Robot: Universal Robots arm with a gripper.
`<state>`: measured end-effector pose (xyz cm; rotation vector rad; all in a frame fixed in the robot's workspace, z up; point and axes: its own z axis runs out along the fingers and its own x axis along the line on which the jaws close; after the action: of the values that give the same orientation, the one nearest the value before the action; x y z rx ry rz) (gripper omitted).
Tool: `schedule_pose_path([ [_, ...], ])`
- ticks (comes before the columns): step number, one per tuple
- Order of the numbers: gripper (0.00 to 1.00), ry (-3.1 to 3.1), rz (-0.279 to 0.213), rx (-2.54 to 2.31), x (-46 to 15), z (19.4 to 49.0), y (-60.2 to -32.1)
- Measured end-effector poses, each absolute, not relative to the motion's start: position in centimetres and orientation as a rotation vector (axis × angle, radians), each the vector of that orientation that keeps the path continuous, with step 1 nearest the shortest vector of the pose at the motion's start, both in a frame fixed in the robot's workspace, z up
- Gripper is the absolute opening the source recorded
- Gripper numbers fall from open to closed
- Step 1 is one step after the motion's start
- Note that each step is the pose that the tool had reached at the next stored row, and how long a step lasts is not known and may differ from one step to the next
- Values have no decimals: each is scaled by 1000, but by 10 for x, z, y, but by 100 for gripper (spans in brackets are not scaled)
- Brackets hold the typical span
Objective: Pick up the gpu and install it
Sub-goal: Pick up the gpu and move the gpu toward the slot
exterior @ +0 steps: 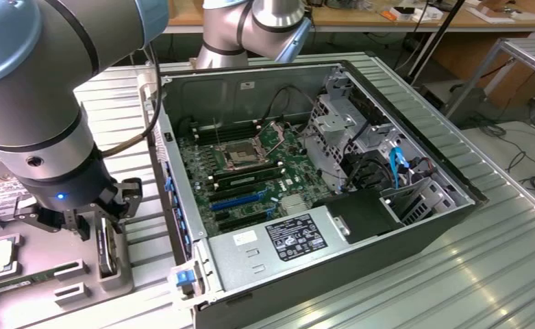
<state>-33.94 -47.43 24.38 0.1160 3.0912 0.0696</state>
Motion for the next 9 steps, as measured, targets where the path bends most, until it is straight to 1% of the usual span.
schedule_pose_path([
  [3,48,3091,70,116,-339,244,-474],
  [4,47,3091,70,116,-339,244,-474],
  [5,39,3091,70,116,-339,244,-474],
  [9,39,3092,70,116,-336,244,-474],
])
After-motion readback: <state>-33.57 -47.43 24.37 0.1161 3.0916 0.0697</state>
